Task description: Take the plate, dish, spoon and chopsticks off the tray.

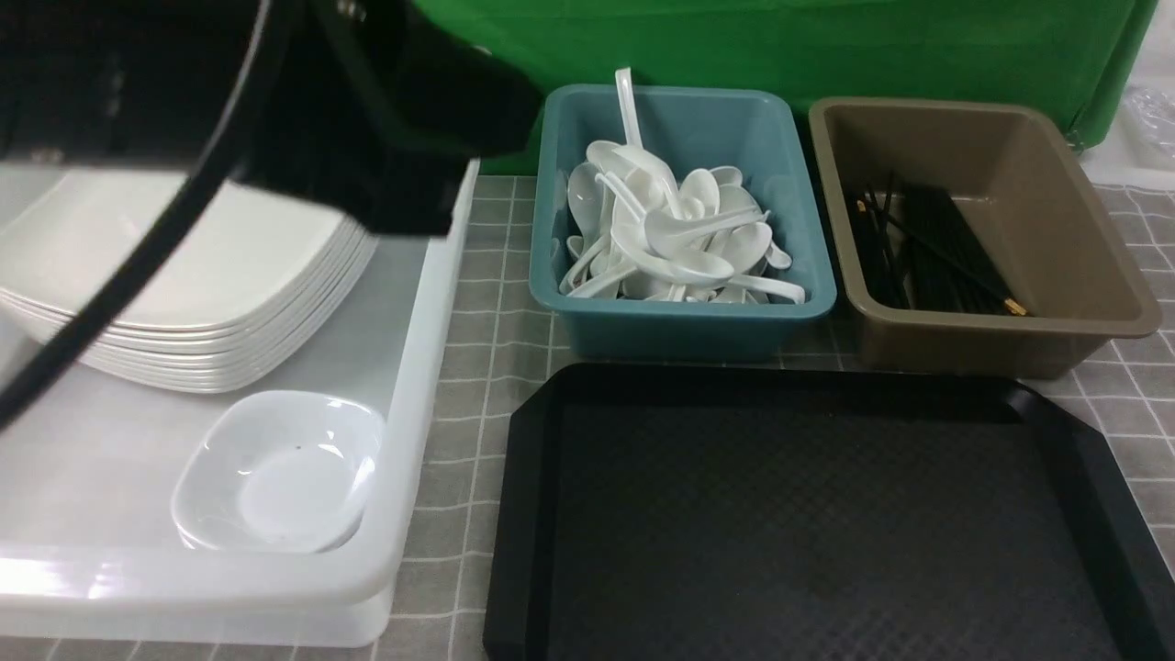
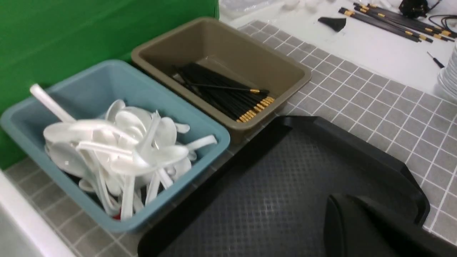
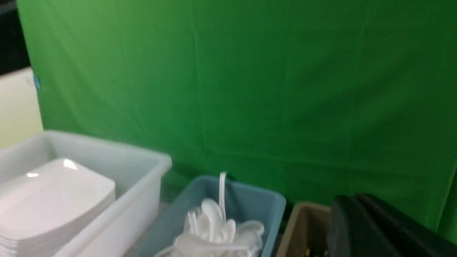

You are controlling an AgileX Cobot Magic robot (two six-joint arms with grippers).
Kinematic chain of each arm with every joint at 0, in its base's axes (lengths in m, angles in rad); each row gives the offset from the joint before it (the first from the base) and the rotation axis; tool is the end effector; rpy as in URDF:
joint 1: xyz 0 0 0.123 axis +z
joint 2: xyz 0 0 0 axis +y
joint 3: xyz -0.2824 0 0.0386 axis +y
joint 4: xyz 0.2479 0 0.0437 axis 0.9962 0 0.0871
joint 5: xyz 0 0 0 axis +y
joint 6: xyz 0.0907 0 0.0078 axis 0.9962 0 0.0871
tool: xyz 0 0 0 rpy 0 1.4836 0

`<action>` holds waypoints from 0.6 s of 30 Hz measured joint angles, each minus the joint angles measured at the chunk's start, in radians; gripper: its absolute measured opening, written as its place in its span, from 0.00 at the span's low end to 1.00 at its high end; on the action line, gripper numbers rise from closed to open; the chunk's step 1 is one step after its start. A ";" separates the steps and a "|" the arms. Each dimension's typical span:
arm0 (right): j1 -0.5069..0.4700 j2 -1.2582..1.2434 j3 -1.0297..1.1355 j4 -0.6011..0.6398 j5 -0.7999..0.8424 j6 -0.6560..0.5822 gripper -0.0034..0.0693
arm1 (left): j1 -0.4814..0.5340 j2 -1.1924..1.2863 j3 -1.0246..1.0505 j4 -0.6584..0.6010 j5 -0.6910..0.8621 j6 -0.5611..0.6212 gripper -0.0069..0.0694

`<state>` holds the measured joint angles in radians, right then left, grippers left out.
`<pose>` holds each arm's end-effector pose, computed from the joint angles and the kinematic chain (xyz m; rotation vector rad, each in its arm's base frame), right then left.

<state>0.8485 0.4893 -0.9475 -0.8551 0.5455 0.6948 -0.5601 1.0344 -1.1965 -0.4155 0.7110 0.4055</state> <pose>0.0628 0.0172 0.4524 -0.3236 1.3897 0.3507 0.1623 -0.1301 0.4328 0.8017 1.8526 -0.5709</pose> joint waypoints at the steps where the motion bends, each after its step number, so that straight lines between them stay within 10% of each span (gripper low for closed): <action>1: 0.000 0.000 0.000 0.000 0.000 0.000 0.09 | 0.000 0.000 0.009 0.000 0.000 -0.005 0.09; 18: 0.000 -0.361 0.276 -0.073 -0.115 0.074 0.18 | 0.000 -0.558 0.804 0.097 -0.631 -0.327 0.09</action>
<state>0.8485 0.1288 -0.6714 -0.9285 0.4309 0.7692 -0.5600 0.4764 -0.3929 -0.3180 0.0801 0.0787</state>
